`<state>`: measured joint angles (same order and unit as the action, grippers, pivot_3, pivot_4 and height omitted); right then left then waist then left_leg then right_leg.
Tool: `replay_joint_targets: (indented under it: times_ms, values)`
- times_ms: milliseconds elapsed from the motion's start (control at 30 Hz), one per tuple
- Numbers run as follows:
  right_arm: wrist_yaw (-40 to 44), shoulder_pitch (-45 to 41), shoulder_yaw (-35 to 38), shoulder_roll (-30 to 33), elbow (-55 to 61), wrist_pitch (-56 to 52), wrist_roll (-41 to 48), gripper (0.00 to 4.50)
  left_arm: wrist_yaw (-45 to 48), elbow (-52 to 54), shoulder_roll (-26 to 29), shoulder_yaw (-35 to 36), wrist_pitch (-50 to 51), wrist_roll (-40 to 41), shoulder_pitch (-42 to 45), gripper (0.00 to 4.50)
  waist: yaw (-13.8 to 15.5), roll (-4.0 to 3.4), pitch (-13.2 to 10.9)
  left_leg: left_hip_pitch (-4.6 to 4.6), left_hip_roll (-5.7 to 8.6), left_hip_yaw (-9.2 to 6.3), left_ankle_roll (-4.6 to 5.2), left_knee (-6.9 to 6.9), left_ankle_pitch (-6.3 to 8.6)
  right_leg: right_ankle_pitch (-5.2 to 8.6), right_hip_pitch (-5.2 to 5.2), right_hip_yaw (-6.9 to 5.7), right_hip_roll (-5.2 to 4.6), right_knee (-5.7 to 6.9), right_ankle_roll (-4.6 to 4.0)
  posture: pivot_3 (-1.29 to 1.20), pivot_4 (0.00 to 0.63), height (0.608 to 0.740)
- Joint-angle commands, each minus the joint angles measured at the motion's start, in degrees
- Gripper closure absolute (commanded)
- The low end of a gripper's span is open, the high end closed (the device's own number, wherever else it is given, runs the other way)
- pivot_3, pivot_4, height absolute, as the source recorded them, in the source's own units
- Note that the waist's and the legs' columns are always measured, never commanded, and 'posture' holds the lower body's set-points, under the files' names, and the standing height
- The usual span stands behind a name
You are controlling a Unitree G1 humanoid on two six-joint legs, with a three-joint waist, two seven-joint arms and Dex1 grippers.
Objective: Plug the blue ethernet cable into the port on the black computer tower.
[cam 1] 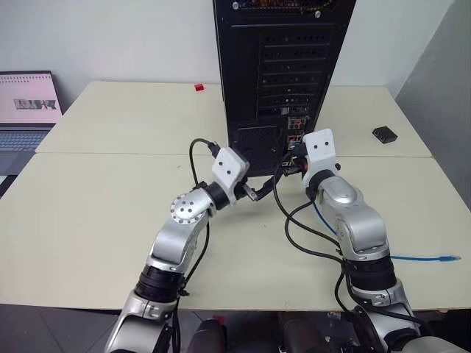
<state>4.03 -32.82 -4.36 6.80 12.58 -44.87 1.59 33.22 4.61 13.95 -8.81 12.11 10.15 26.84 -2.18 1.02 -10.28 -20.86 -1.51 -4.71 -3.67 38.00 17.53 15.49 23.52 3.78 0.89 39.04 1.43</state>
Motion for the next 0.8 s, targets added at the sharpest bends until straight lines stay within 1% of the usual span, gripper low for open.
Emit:
replay_joint_targets:
  times_ms: [33, 567, 800]
  values:
    - [-0.26, -3.19, 1.99, -1.49, 2.70, 0.06, 1.36, 4.50, 0.32, 0.22, 0.12, 0.79, -1.57, 0.09, 1.46, 0.00, -0.18, 0.00, 0.00, 0.00, 0.00, 0.00, 0.00, 0.00, 0.00, 0.00, 0.00, 0.00, 0.00, 0.00, 0.00, 0.00, 0.150, 0.740]
    - [-0.89, -3.43, 0.26, -2.35, 6.52, -3.98, 1.46, 4.50, 0.59, -0.10, 0.38, 0.56, -2.66, -0.37, 1.93, 0.00, -0.74, -0.02, -0.01, -0.03, -0.01, -0.01, 0.00, -0.04, 0.00, 0.00, 0.03, 0.00, 0.00, -0.01, 0.00, 0.00, 0.150, 0.740]
    - [-3.24, -1.82, 1.50, -6.64, 10.78, -10.61, 2.75, 4.50, 0.52, -0.50, 0.88, 0.68, -3.01, -0.75, 2.19, 0.00, -0.71, -0.02, -0.01, -0.04, -0.01, -0.03, 0.00, -0.05, 0.00, 0.00, 0.04, -0.01, -0.01, -0.02, 0.00, 0.00, 0.150, 0.740]
